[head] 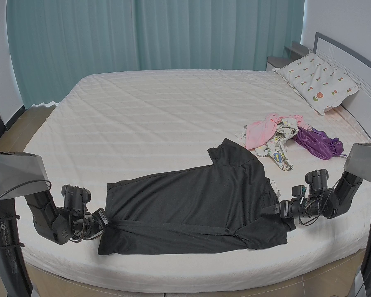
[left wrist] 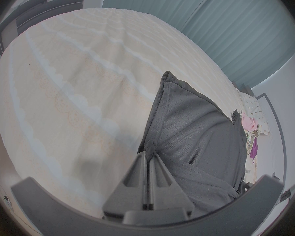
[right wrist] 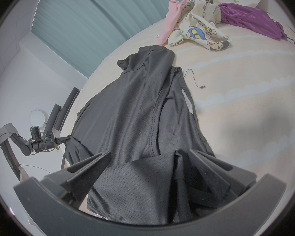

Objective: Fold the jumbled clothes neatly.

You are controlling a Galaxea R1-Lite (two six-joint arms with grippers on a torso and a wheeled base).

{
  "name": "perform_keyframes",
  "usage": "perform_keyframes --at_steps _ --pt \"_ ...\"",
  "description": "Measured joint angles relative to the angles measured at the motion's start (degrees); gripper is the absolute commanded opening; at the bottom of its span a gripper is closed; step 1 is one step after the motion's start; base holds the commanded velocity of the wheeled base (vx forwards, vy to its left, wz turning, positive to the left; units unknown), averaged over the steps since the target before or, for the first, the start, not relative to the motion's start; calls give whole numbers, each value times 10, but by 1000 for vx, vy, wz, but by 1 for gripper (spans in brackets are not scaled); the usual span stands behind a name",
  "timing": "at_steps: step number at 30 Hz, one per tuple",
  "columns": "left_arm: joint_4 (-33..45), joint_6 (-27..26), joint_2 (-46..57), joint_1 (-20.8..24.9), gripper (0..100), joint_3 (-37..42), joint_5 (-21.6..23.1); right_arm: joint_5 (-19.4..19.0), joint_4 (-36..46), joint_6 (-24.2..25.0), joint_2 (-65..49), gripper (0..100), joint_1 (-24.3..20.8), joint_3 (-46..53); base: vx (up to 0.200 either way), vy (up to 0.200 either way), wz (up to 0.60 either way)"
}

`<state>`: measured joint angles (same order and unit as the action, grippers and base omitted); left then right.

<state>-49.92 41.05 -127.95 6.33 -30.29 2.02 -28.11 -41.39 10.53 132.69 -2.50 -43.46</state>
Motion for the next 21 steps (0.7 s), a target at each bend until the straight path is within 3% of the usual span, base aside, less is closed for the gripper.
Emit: perform_keyframes --at_steps 3,4,21 --pt "0 2 0 0 0 0 -1 -17 -4 -3 8 100 2 -2 0 0 0" --pt "0 5 0 0 0 0 -1 -21 -6 -4 11 0 3 -2 0 0 0" --pt "0 19 -1 0 0 0 -2 -83 -21 1 20 0 39 6 0 0 0"
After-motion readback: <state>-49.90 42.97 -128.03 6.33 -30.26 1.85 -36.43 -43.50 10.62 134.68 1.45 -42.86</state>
